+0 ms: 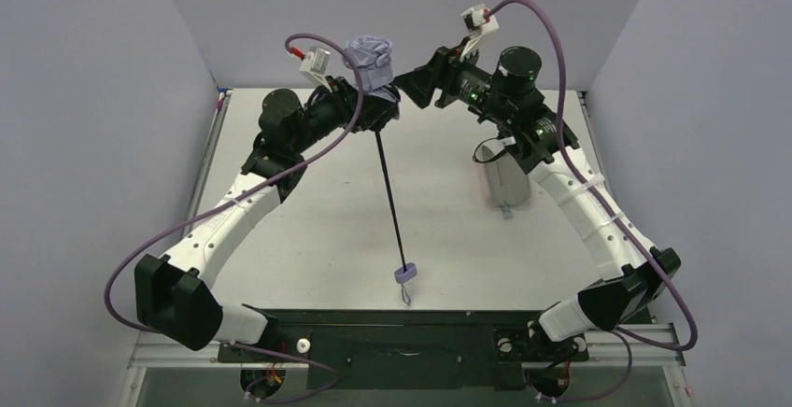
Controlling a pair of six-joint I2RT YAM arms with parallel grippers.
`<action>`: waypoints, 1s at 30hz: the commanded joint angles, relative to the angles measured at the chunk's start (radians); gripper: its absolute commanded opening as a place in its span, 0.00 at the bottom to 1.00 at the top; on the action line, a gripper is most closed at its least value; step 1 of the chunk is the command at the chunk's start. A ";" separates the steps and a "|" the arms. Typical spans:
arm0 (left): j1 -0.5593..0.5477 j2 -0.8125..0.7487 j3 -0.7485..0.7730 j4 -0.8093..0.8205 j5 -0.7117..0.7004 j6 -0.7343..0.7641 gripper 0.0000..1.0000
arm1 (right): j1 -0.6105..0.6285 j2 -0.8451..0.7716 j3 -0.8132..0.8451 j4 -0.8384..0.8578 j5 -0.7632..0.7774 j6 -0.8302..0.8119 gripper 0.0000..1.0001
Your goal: Open the umbrella
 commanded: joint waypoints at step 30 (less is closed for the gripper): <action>-0.079 -0.052 0.051 -0.074 -0.098 0.206 0.00 | 0.115 0.067 0.066 -0.114 0.186 -0.103 0.18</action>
